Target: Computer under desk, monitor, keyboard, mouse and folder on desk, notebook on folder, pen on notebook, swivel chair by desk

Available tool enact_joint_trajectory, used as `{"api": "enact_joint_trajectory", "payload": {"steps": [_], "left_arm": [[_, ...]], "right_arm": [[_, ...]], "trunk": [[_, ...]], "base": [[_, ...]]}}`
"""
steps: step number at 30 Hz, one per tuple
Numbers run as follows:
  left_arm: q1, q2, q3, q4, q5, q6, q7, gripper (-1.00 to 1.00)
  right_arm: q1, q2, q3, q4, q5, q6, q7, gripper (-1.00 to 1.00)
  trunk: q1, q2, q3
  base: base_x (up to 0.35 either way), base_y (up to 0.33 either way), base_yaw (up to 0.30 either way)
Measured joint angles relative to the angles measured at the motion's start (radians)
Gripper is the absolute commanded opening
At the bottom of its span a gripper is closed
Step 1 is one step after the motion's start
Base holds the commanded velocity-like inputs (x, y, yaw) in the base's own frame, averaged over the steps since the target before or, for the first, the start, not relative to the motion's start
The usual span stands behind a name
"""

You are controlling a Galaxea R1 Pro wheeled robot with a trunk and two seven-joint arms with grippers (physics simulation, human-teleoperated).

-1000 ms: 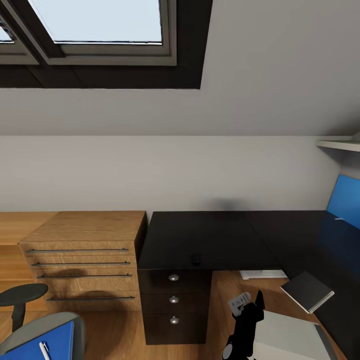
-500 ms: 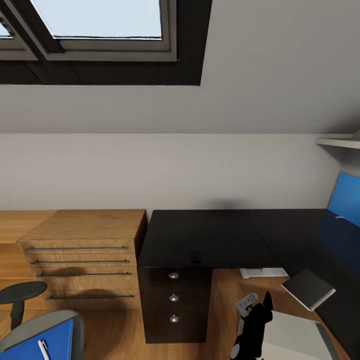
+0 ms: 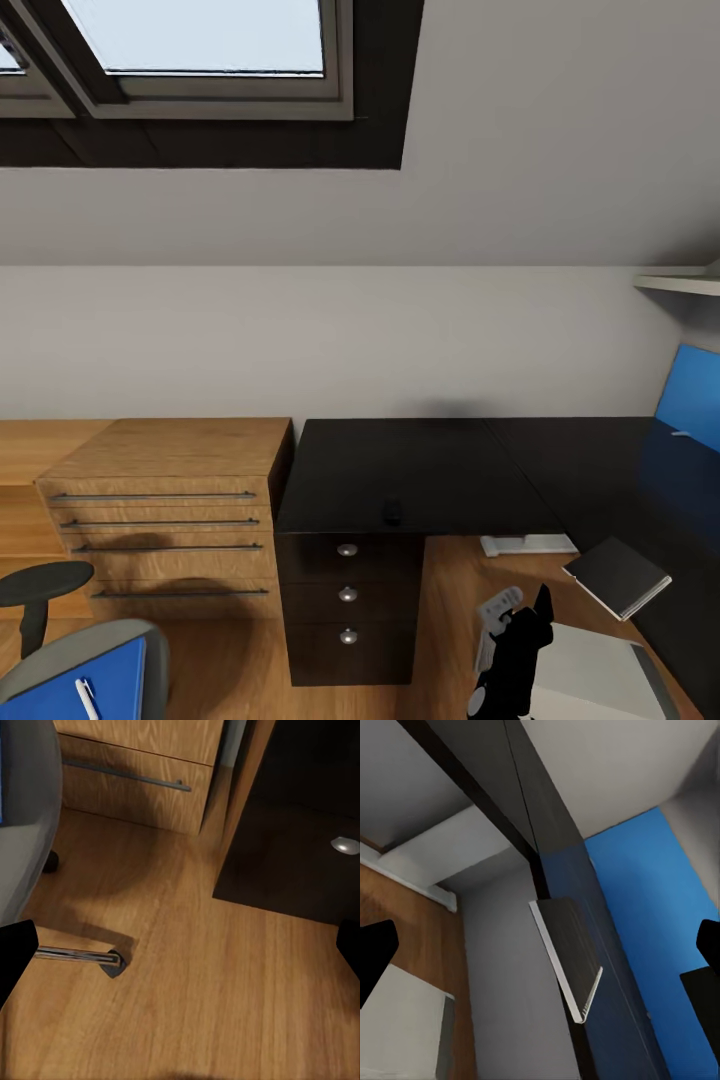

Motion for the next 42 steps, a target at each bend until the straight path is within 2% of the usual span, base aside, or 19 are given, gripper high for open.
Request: {"api": "enact_joint_trajectory", "payload": {"steps": [8,42], "left_arm": [[0.0,0.001,-0.001,0.0,-0.001,0.0,-0.004,1.0],[0.0,0.003,-0.002,0.0,0.001,0.0,0.0,1.0]], "right_arm": [[0.0,-0.02,-0.016,0.011,-0.001,0.001,0.007,1.0],[0.0,-0.024,-0.012,0.088,-0.001,-0.008,0.017,1.0]], "trunk": [[0.0,0.0,0.0],[0.0,0.0,0.0]], "base": [[0.081,0.0,0.0],[0.037,-0.007,0.0]]}}
